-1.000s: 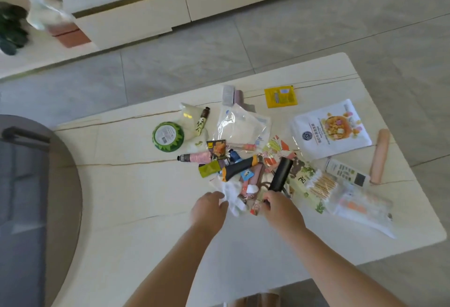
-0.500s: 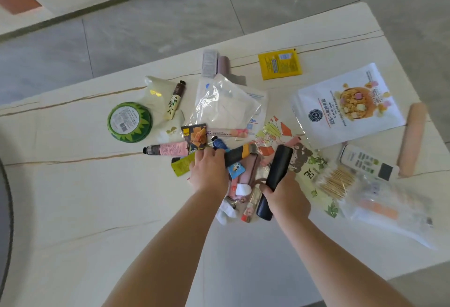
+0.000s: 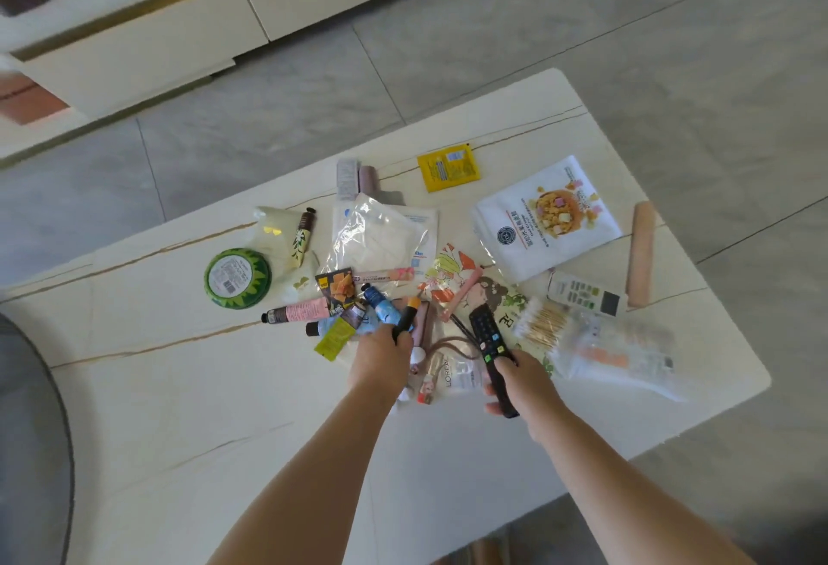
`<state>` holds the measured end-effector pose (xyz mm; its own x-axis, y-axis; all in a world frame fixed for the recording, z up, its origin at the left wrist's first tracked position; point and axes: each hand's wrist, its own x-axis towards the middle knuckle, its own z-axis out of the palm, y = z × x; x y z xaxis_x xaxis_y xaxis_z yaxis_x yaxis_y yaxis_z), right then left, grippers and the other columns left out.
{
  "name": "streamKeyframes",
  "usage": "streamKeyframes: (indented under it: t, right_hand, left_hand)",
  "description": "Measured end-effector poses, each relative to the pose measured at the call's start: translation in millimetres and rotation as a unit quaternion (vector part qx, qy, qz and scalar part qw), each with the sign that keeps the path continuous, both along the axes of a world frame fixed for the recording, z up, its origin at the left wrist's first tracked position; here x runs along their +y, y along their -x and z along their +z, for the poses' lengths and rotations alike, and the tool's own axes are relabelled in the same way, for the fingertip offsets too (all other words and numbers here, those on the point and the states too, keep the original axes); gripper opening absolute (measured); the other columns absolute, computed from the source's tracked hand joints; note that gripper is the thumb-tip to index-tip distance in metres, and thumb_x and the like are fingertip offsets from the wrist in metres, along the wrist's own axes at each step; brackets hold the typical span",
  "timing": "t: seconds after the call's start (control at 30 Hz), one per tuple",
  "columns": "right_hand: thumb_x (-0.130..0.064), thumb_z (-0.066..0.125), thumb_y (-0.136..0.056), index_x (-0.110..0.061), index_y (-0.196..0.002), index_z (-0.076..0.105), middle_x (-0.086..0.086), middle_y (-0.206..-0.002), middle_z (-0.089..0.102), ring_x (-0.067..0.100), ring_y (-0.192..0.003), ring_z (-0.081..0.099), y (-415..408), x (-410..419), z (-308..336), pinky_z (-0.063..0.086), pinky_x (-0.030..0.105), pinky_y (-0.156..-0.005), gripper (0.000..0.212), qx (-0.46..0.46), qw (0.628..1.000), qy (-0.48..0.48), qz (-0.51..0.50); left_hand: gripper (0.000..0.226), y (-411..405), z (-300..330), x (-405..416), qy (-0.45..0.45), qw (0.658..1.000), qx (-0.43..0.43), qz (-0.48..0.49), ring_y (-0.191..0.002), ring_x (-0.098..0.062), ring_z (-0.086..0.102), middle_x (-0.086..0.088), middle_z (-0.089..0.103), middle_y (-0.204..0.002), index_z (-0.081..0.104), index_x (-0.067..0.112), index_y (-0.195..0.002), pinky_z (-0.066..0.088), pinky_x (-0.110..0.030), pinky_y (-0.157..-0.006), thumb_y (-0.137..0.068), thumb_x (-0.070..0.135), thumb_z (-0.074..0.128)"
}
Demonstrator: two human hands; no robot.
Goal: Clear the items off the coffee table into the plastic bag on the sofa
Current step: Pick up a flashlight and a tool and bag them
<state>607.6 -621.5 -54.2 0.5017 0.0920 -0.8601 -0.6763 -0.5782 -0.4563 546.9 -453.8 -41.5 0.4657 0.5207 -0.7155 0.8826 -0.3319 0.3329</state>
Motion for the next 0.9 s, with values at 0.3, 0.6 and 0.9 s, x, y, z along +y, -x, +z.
streamKeyframes:
  t: [0.3, 0.6, 0.9]
  right_hand:
    - [-0.013, 0.057, -0.093, -0.008, -0.099, 0.055, 0.016, -0.089, 0.066, 0.022, -0.063, 0.064, 11.0, -76.1, 146.5, 0.051, 0.028, -0.047, 0.008, -0.068, 0.969, -0.111, -0.208]
    - [0.004, 0.057, -0.087, -0.003, -0.106, 0.057, 0.012, -0.086, 0.062, 0.017, -0.071, 0.063, 53.8, -173.8, 266.9, 0.048, 0.022, -0.048, 0.02, -0.101, 0.906, -0.176, -0.372]
    - [0.0, 0.053, -0.087, -0.005, -0.096, 0.062, 0.009, -0.08, 0.065, 0.018, -0.064, 0.063, 114.0, -313.1, 326.7, 0.042, 0.018, -0.039, 0.014, -0.185, 0.816, -0.155, -0.526]
  left_hand:
    - [0.034, -9.9, 142.3, -62.7, 0.16, 0.979, -0.105, 0.069, -0.039, -0.012, 0.06, -0.007, 0.065, -0.076, 0.044, 0.014, -0.13, 0.043, -0.02, -0.035, -0.099, 0.017, 0.031]
    - [0.033, -8.8, 263.2, -158.0, 0.239, 0.955, -0.163, -0.065, -0.038, -0.015, 0.06, -0.006, 0.064, -0.076, 0.041, 0.009, -0.13, 0.045, -0.023, -0.039, -0.1, 0.024, 0.042]
    - [0.034, -12.8, 339.8, -303.9, 0.293, 0.909, -0.172, -0.243, -0.039, -0.008, 0.058, -0.003, 0.064, -0.075, 0.045, 0.005, -0.122, 0.04, -0.018, -0.04, -0.1, 0.031, 0.043]
